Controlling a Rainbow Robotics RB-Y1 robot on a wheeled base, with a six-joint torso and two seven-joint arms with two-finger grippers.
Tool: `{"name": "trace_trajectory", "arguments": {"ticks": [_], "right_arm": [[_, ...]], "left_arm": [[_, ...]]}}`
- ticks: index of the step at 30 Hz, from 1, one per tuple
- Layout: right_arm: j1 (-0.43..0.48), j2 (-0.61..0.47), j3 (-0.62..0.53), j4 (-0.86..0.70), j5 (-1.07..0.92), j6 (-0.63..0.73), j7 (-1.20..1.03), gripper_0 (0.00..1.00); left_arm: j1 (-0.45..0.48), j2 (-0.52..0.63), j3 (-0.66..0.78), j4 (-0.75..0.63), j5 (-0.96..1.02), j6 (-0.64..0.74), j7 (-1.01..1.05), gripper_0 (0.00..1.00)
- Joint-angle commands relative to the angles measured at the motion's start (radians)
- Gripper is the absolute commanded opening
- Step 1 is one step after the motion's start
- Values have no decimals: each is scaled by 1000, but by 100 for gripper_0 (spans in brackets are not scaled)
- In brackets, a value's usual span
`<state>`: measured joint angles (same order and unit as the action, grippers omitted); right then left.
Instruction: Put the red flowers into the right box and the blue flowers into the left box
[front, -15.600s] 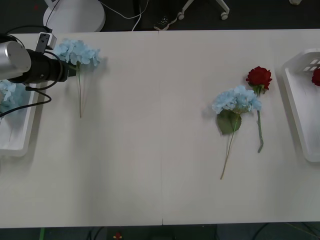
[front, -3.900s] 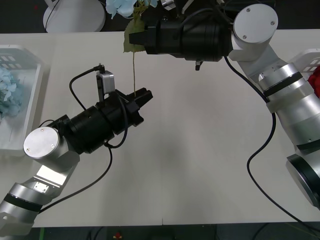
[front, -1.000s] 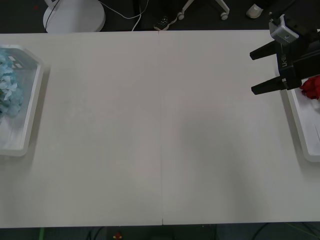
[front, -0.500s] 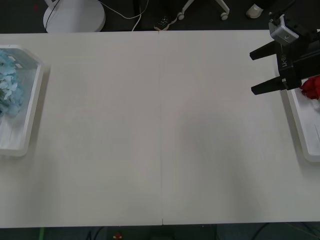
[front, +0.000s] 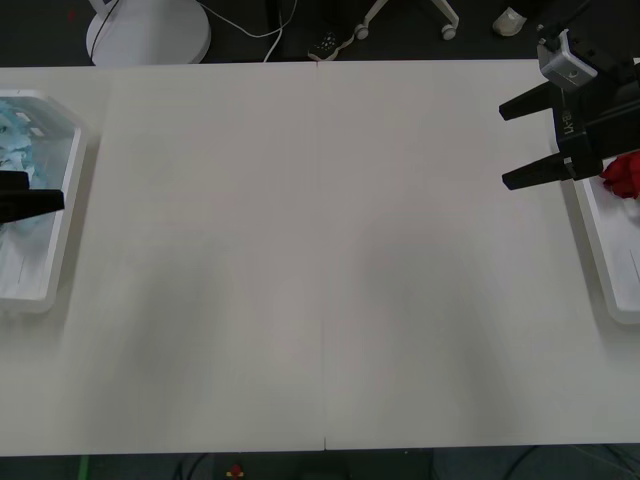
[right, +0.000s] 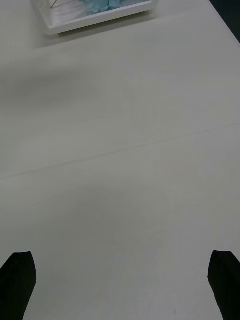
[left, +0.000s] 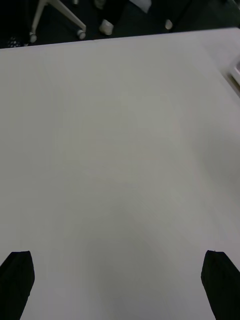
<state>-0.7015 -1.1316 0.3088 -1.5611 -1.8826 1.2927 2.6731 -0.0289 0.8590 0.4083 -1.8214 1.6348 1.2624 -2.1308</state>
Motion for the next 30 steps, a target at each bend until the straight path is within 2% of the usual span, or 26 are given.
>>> {"name": "trace_trajectory", "arguments": {"ticks": [1, 10, 18, 30], "right_arm": [[2, -17, -2, -22, 5, -9, 32, 100], [2, -17, -2, -22, 5, -9, 32, 100], [2, -17, -2, -22, 5, -9, 32, 100], [2, -17, -2, -22, 5, -9, 32, 100]], "left_arm": [[-86, 106, -82, -22, 76, -20, -14, 97], [-197, 112, -304, 8, 198, -107, -233, 97], [-355, 103, -534, 97, 315, -115, -417, 97], [-362, 49, -568, 67, 269, -116, -419, 96]]}}
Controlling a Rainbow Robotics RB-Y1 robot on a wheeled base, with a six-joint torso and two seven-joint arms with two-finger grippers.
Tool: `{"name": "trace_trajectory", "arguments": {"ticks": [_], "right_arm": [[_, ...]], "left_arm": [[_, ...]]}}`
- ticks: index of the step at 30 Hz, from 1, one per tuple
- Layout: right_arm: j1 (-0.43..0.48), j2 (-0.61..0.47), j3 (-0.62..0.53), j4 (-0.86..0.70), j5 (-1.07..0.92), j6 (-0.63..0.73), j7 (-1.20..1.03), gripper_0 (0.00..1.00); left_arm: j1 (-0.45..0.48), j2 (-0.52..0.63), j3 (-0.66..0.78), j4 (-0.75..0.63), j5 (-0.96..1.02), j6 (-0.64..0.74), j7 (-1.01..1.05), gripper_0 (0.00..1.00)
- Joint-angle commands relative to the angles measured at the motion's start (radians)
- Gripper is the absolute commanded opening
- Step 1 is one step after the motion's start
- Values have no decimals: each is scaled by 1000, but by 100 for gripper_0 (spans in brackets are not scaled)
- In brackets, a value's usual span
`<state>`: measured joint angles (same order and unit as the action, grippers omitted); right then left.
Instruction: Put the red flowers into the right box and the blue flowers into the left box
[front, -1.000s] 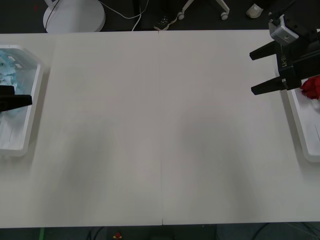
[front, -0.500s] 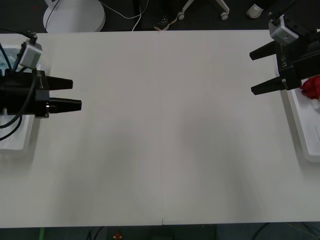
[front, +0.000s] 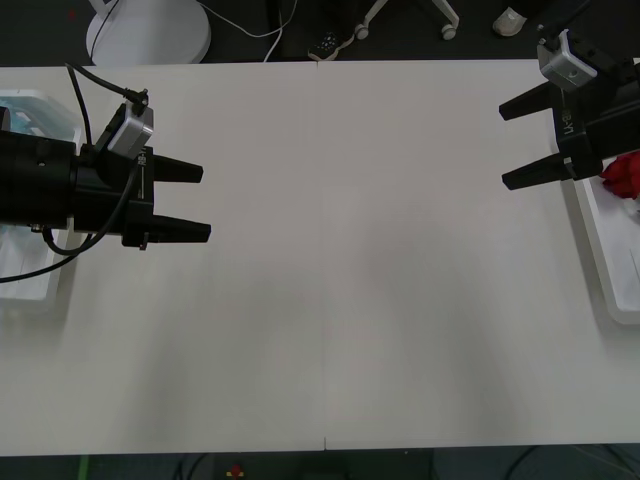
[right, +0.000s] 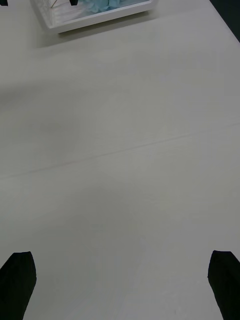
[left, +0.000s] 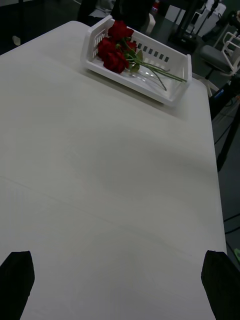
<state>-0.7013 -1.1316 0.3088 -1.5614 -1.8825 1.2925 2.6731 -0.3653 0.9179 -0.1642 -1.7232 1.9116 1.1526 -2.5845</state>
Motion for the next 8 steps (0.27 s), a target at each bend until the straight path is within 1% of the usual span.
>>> {"name": "trace_trajectory", "arguments": {"ticks": [1, 8], "right_arm": [[2, -17, -2, -22, 5, -9, 32, 100], [2, -17, -2, -22, 5, -9, 32, 100]], "left_arm": [[-26, -10, 6, -32, -6, -7, 35, 97], [-26, -11, 5, -32, 0, -7, 34, 97]]}}
